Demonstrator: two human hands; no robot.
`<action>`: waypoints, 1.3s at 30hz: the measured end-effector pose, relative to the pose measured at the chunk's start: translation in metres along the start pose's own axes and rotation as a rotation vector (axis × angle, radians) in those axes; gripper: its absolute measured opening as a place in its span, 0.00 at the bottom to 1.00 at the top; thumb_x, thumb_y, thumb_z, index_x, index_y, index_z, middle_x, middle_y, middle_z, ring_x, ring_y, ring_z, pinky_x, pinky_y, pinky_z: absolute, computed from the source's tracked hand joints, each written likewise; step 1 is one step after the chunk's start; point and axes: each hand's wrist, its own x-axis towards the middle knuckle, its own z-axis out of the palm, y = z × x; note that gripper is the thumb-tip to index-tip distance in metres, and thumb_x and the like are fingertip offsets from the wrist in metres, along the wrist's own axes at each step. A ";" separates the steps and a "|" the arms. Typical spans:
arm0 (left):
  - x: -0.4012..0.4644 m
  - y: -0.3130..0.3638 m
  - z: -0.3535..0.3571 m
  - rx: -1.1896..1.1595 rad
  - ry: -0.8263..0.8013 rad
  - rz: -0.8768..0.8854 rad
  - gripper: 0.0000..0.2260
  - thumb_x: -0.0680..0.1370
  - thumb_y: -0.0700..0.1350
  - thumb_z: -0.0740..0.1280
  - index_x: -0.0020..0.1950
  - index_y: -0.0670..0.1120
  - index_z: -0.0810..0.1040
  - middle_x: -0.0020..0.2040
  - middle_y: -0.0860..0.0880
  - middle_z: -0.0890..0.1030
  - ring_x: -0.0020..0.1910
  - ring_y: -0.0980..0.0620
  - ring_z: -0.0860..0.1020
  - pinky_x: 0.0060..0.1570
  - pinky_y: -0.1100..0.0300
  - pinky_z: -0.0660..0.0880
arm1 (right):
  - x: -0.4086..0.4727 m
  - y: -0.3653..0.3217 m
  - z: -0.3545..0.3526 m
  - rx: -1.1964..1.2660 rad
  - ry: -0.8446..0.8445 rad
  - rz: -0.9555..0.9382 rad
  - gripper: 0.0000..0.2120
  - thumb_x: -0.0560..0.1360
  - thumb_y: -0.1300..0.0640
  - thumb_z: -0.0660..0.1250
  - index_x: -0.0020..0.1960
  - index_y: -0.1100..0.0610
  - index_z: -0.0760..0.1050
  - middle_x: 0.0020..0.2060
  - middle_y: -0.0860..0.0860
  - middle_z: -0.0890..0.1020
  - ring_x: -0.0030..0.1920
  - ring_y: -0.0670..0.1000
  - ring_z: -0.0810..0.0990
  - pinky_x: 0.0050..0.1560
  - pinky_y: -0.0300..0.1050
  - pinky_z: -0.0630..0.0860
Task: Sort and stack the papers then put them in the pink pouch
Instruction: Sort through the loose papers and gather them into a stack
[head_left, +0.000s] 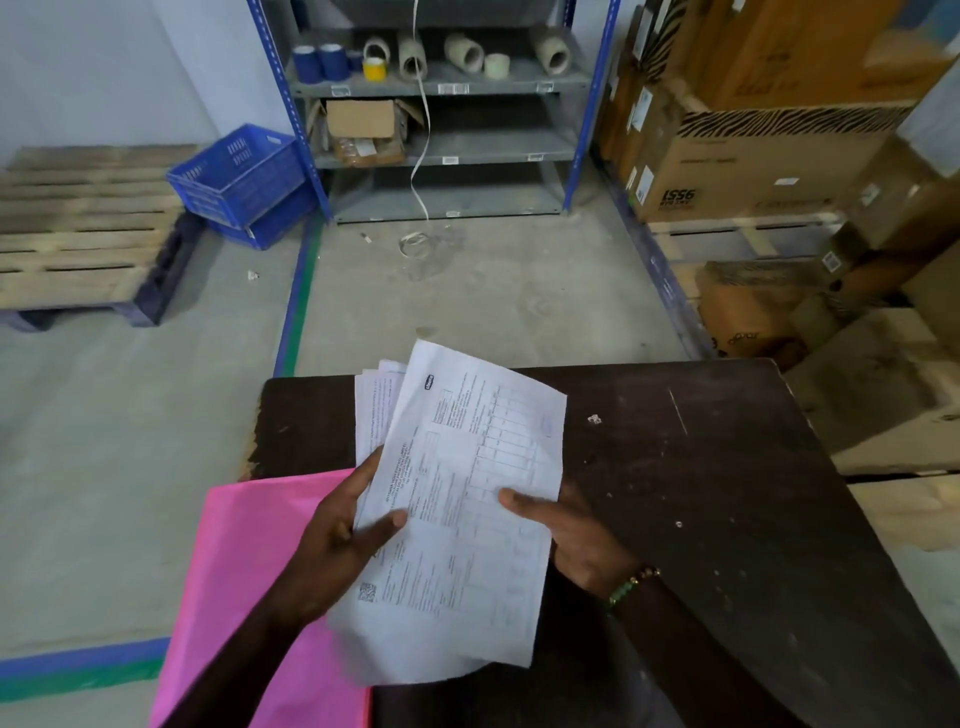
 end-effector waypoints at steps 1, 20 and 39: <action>0.001 0.002 0.001 0.000 -0.006 0.003 0.29 0.80 0.37 0.68 0.78 0.54 0.65 0.70 0.54 0.79 0.67 0.51 0.80 0.60 0.48 0.81 | 0.000 -0.007 0.003 -0.014 0.007 -0.043 0.19 0.77 0.69 0.73 0.67 0.64 0.80 0.64 0.62 0.84 0.65 0.65 0.83 0.68 0.65 0.77; 0.014 0.067 0.002 -0.068 -0.061 0.123 0.36 0.77 0.31 0.69 0.79 0.55 0.62 0.70 0.47 0.78 0.66 0.43 0.80 0.55 0.40 0.82 | -0.009 -0.039 0.005 -0.007 0.094 -0.262 0.47 0.74 0.66 0.77 0.84 0.47 0.56 0.67 0.56 0.83 0.67 0.61 0.82 0.62 0.61 0.82; 0.039 0.041 0.036 -0.020 0.027 0.295 0.13 0.75 0.32 0.73 0.58 0.42 0.85 0.61 0.53 0.85 0.63 0.53 0.82 0.58 0.58 0.81 | -0.016 -0.081 -0.023 -0.542 0.191 -0.837 0.09 0.72 0.67 0.76 0.51 0.63 0.87 0.48 0.45 0.90 0.51 0.44 0.89 0.54 0.37 0.83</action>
